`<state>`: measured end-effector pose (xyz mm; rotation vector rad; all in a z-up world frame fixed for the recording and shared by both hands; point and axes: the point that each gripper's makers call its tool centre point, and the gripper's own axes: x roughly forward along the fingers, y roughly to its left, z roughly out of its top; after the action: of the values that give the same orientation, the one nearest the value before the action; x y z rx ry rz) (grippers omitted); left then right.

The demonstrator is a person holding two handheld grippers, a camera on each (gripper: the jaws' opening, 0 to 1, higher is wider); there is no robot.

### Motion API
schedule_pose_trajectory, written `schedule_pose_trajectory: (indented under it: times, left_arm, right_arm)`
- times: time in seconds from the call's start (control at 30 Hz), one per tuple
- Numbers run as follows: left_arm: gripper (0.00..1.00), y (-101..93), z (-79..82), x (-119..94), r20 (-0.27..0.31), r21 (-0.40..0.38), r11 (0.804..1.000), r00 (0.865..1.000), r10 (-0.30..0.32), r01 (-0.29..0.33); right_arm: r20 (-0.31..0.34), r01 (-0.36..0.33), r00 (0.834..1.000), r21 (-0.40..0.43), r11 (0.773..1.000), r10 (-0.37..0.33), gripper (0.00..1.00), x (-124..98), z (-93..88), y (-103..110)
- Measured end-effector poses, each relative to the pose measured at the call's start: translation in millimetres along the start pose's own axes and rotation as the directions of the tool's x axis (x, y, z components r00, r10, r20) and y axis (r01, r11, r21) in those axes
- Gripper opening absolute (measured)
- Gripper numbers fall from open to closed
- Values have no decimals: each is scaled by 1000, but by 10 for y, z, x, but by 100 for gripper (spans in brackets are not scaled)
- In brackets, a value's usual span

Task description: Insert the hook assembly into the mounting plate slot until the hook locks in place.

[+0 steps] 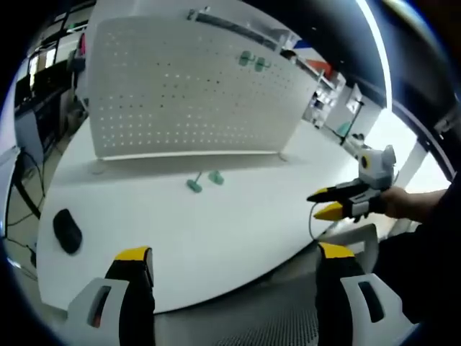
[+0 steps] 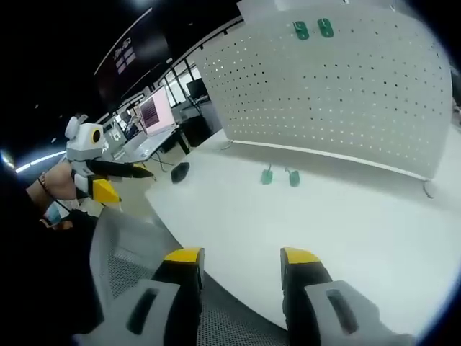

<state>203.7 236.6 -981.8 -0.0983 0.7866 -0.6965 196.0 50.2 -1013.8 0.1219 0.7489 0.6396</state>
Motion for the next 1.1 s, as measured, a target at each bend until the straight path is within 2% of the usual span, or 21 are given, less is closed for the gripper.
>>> schedule_pose_trajectory:
  times: [0.3, 0.63, 0.7, 0.83, 0.93, 1.1]
  left_arm:
    - [95, 47, -117, 74, -42, -21, 1000, 999, 4, -5]
    - [94, 44, -193, 113, -61, -40, 999, 998, -7, 5]
    - [94, 53, -197, 122, -62, -43, 999, 998, -11, 8]
    - [94, 83, -196, 137, -67, -46, 999, 998, -13, 10]
    - [94, 113, -189, 135, -67, -54, 999, 998, -13, 9]
    - [93, 192, -222, 130, -75, -63, 998, 997, -5, 0]
  right_arm:
    - [-56, -71, 996, 6, 997, 71, 39, 237, 22, 69]
    - [-128, -178, 976, 11, 984, 178, 36, 847, 229, 121]
    - [-160, -193, 970, -41, 980, 184, 36, 980, 265, 107]
    - [-189, -201, 964, -53, 978, 188, 35, 1229, 347, 46]
    - [-199, -205, 960, -28, 978, 196, 34, 1422, 429, -14]
    - [-193, -187, 965, -15, 982, 180, 33, 1681, 604, -131]
